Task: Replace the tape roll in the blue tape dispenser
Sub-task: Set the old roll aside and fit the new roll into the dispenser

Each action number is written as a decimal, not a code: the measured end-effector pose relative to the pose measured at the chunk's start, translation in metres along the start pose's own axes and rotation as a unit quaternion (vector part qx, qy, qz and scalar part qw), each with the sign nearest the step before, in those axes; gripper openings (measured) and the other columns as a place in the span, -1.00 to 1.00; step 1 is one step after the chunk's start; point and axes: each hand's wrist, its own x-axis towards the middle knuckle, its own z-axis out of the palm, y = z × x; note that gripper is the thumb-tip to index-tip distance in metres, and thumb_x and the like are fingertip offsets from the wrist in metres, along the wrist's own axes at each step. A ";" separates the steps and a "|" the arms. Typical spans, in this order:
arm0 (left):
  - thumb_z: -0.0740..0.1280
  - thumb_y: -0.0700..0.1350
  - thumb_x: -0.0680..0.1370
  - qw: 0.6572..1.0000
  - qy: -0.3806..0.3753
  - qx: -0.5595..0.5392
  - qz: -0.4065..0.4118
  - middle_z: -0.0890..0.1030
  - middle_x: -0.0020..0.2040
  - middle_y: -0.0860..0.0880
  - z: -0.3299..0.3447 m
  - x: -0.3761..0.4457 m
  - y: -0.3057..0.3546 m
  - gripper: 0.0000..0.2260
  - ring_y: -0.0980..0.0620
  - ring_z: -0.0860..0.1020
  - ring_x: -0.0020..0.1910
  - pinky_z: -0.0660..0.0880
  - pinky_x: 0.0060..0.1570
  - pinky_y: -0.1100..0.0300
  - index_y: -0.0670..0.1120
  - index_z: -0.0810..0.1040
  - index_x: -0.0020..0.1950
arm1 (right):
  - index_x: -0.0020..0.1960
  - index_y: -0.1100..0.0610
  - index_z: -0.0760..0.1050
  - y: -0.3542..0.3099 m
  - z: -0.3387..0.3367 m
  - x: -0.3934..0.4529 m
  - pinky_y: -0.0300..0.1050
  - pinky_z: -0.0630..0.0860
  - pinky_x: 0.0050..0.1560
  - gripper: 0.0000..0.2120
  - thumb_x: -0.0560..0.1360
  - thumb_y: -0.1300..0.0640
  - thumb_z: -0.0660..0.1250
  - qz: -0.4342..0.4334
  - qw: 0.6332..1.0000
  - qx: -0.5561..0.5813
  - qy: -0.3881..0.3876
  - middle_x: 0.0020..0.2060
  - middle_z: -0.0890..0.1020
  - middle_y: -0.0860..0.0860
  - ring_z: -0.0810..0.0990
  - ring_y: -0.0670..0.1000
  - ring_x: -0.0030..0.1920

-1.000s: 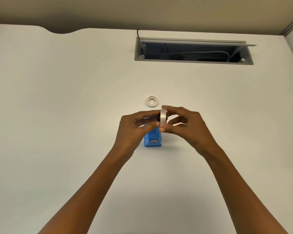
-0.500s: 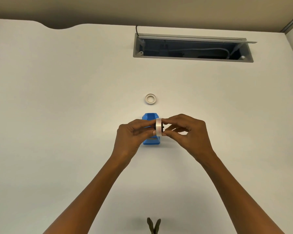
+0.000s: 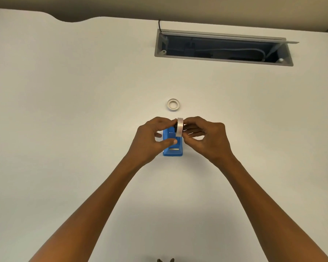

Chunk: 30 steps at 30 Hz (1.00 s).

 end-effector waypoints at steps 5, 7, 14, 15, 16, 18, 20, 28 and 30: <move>0.50 -0.06 0.37 0.996 0.015 0.082 -0.005 0.41 0.17 0.12 0.007 0.004 -0.014 -0.46 0.09 0.32 0.20 0.34 0.13 0.19 0.07 0.44 0.32 | -0.03 0.14 0.65 0.008 0.005 0.008 -0.09 0.49 -0.21 -0.79 0.33 0.19 0.50 -0.031 0.994 -0.103 0.037 -0.18 0.61 0.07 0.54 0.05 -0.17; 0.51 -0.05 0.37 0.997 0.040 0.059 -0.011 0.41 0.22 0.08 0.008 0.003 -0.019 -0.42 0.11 0.34 0.19 0.37 0.12 0.19 0.09 0.41 0.34 | -0.03 0.11 0.66 0.011 0.008 0.011 -0.06 0.41 -0.14 -0.78 0.33 0.15 0.51 -0.022 0.993 -0.110 0.045 -0.16 0.56 0.08 0.45 0.04 -0.14; 0.48 -0.16 0.40 0.995 0.090 -0.032 -0.035 0.51 0.25 -0.03 0.010 0.004 -0.024 -0.51 0.15 0.47 0.10 0.40 -0.08 0.47 0.03 0.45 0.29 | 0.02 0.09 0.67 0.015 0.018 0.012 0.05 0.39 -0.06 -0.75 0.34 0.10 0.50 0.014 0.996 -0.083 0.018 -0.10 0.55 0.09 0.38 -0.01 -0.11; 0.48 -0.16 0.40 0.995 0.089 -0.037 -0.037 0.52 0.24 -0.02 0.011 0.005 -0.025 -0.51 0.16 0.47 0.09 0.41 -0.09 0.48 0.04 0.45 0.29 | 0.03 0.10 0.66 0.017 0.018 0.012 0.04 0.40 -0.06 -0.74 0.35 0.11 0.51 0.022 0.996 -0.081 0.019 -0.10 0.55 0.10 0.38 -0.01 -0.10; 0.48 -0.16 0.40 0.994 0.089 -0.042 -0.038 0.52 0.24 -0.01 0.011 0.006 -0.026 -0.52 0.16 0.48 0.08 0.41 -0.09 0.48 0.05 0.45 0.28 | 0.03 0.10 0.66 0.018 0.019 0.012 0.02 0.40 -0.07 -0.74 0.35 0.12 0.52 0.031 0.996 -0.077 0.022 -0.09 0.54 0.09 0.38 -0.02 -0.09; 0.48 -0.15 0.40 0.994 0.086 -0.052 -0.038 0.52 0.20 0.04 0.013 0.008 -0.027 -0.54 0.17 0.49 0.06 0.43 -0.13 0.52 0.08 0.47 0.25 | 0.04 0.10 0.66 0.019 0.018 0.013 -0.02 0.42 -0.08 -0.74 0.35 0.13 0.52 0.040 0.996 -0.073 0.019 -0.09 0.53 0.08 0.38 -0.02 -0.08; 0.48 -0.14 0.40 0.994 0.084 -0.053 -0.039 0.49 0.13 0.09 0.016 0.010 -0.029 -0.58 0.16 0.50 0.03 0.43 -0.15 0.58 0.09 0.49 0.21 | 0.04 0.11 0.65 0.021 0.018 0.015 -0.14 0.40 -0.10 -0.74 0.36 0.14 0.52 0.033 0.997 -0.073 0.011 -0.11 0.51 0.05 0.39 -0.03 -0.08; 0.47 -0.11 0.40 0.992 0.108 -0.051 -0.052 0.52 0.09 0.04 0.020 0.015 -0.032 -0.67 0.09 0.52 0.01 0.48 -0.19 0.52 -0.03 0.58 0.16 | 0.05 0.13 0.65 0.023 0.017 0.018 -0.38 0.30 -0.15 -0.75 0.38 0.16 0.50 0.023 0.996 -0.090 -0.003 -0.10 0.55 0.11 0.43 -0.01 -0.10; 0.48 -0.12 0.40 0.992 0.108 -0.048 -0.049 0.54 0.12 -0.02 0.021 0.015 -0.031 -0.68 0.07 0.52 0.03 0.47 -0.15 0.47 -0.04 0.59 0.14 | 0.06 0.13 0.65 0.022 0.016 0.018 -0.40 0.27 -0.16 -0.75 0.39 0.15 0.49 0.011 0.994 -0.107 -0.010 -0.10 0.55 0.11 0.40 -0.03 -0.11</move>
